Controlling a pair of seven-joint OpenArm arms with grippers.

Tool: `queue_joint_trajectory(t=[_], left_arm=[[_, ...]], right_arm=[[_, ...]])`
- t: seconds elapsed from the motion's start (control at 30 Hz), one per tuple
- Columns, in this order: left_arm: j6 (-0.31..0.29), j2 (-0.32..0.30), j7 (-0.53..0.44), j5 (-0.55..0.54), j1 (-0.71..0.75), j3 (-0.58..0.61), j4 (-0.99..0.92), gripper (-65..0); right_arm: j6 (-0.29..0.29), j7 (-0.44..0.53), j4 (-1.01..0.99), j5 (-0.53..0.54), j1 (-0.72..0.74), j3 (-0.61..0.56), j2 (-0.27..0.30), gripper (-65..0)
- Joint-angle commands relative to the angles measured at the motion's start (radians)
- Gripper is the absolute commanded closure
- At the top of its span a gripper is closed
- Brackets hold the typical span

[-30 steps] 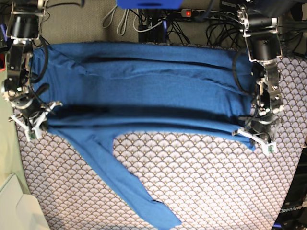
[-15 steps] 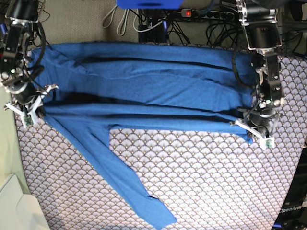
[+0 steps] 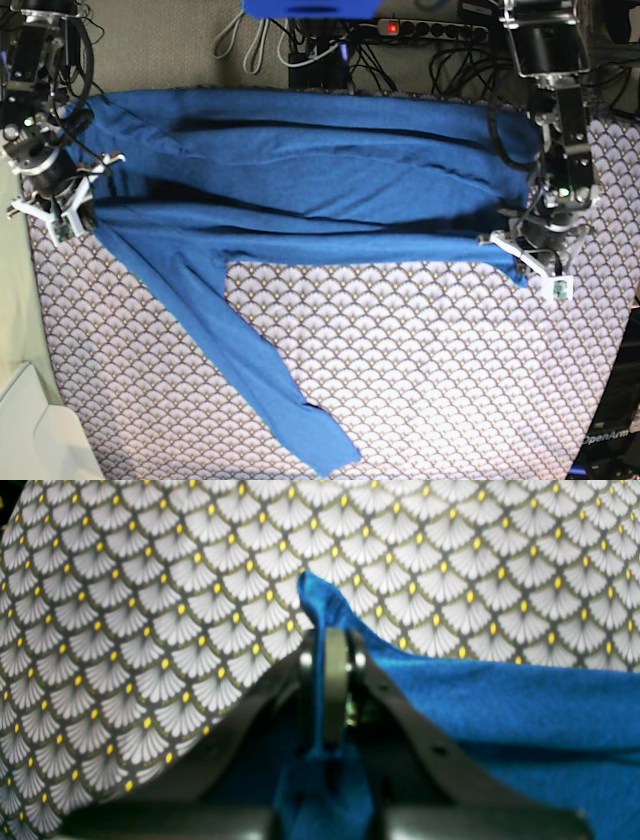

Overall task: Fold the T-shirt properly
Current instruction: 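Lift the side edges with both grippers and fold them toward the hem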

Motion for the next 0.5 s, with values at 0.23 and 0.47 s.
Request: queue_joint_trajectory(t=[0.23, 0.47], left_arm=[[0.003, -0.054, -0.024, -0.004, -0.006, -0.035, 0.036, -0.3], [0.003, -0.054, -0.024, -0.004, 0.014, -0.046, 0.035, -0.3]], right_arm=[[0.081, 0.014, 0.02, 0.004, 0.009, 0.113, 0.012, -0.3], [0.081, 0.02, 0.02, 0.006, -0.026, 0.127, 0.0, -0.3]])
